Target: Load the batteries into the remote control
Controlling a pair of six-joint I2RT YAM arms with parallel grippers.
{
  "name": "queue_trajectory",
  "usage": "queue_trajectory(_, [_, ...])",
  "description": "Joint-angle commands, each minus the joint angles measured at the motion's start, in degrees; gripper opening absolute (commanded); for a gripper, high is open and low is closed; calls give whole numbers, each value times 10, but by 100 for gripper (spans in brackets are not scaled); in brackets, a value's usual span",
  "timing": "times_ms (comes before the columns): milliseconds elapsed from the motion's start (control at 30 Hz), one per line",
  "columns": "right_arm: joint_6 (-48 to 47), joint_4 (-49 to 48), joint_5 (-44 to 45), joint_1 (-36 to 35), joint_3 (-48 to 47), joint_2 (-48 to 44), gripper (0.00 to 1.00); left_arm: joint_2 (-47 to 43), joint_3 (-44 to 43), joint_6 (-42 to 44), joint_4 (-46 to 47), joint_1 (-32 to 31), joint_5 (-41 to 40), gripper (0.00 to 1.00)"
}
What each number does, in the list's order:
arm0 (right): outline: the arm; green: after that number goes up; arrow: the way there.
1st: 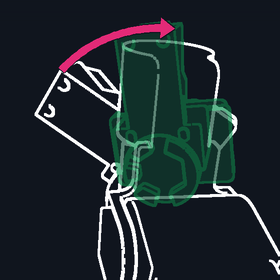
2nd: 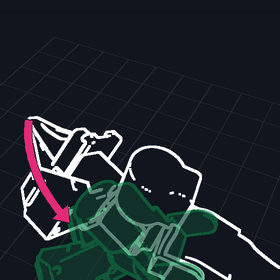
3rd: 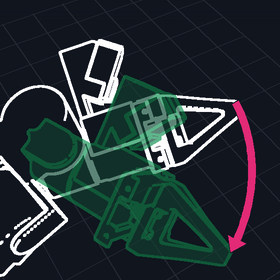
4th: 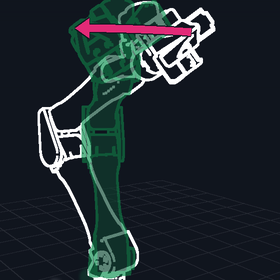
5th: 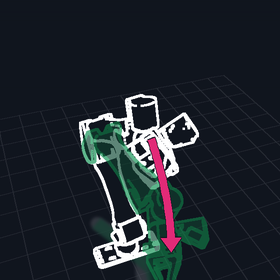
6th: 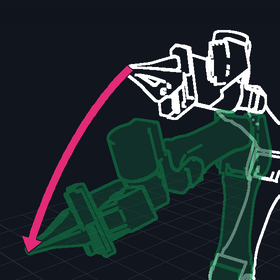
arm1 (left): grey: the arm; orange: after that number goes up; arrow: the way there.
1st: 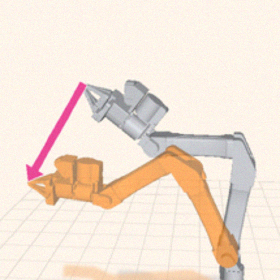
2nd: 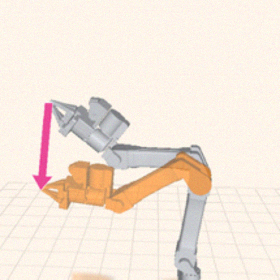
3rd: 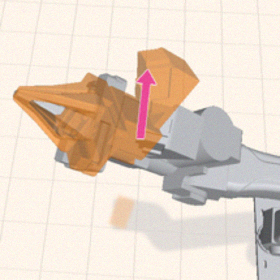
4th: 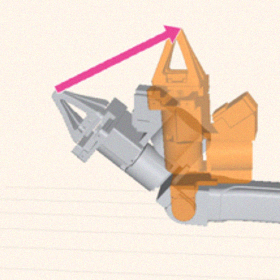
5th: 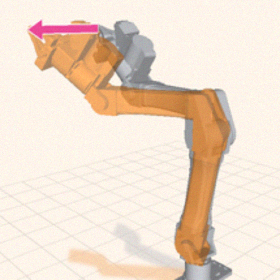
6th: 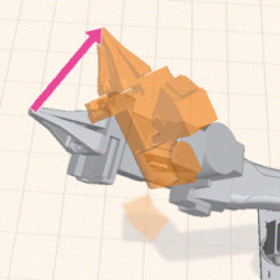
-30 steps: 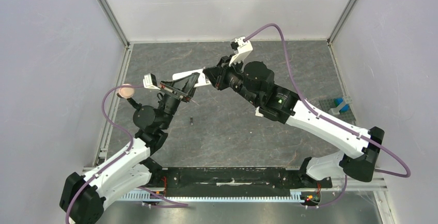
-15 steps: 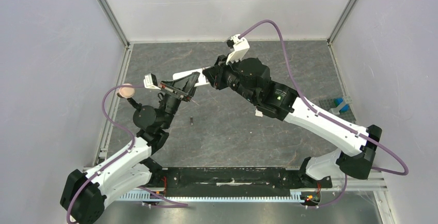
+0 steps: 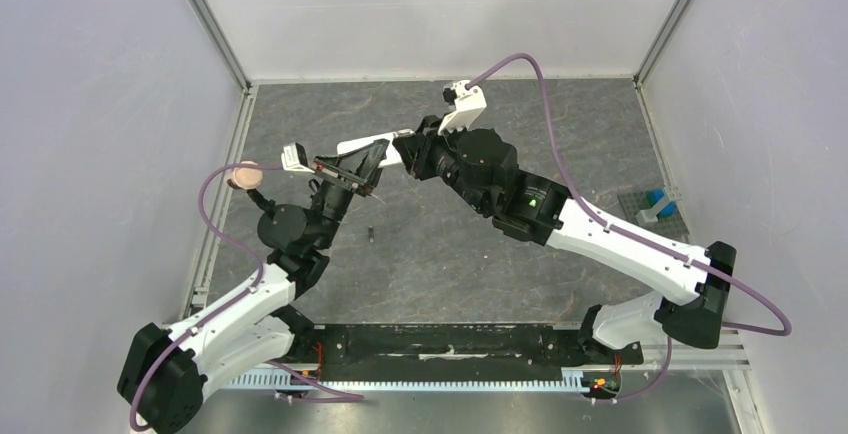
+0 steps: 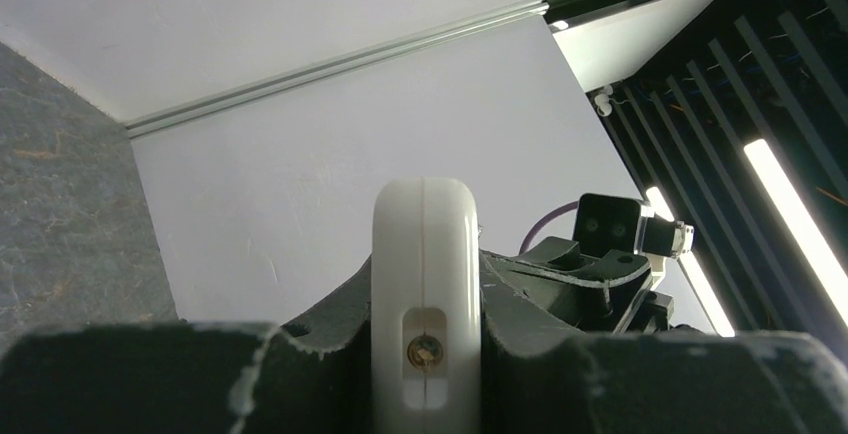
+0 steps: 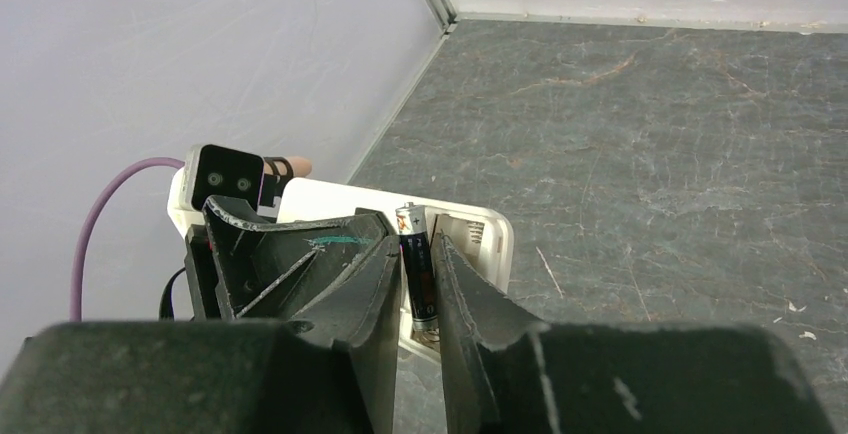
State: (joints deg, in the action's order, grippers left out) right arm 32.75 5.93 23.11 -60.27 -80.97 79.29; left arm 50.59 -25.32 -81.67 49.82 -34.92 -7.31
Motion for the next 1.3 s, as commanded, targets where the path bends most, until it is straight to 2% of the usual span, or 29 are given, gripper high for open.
queue_trajectory(0, [-16,-16,53,-10,12,-18,22,-2,-12,-91,47,-3,-37,2])
queue_trajectory(367, [-19,-11,85,-13,8,-33,33,5,-9,-96,55,-3,-47,2])
queue_trajectory(600, [-16,-11,72,-13,4,-43,39,4,-5,-93,55,-4,-47,2])
queue_trajectory(733, [-8,-8,62,-13,0,-61,49,3,-1,-84,54,-4,-43,2])
queue_trajectory(967, [28,6,4,-2,-6,-84,74,-11,16,-64,50,-4,-35,2])
queue_trajectory(1100, [59,20,-21,17,2,-90,86,-28,19,-17,43,-4,-16,2])
queue_trajectory(1267, [126,-4,-115,68,28,-90,92,-49,12,28,16,-4,17,2])
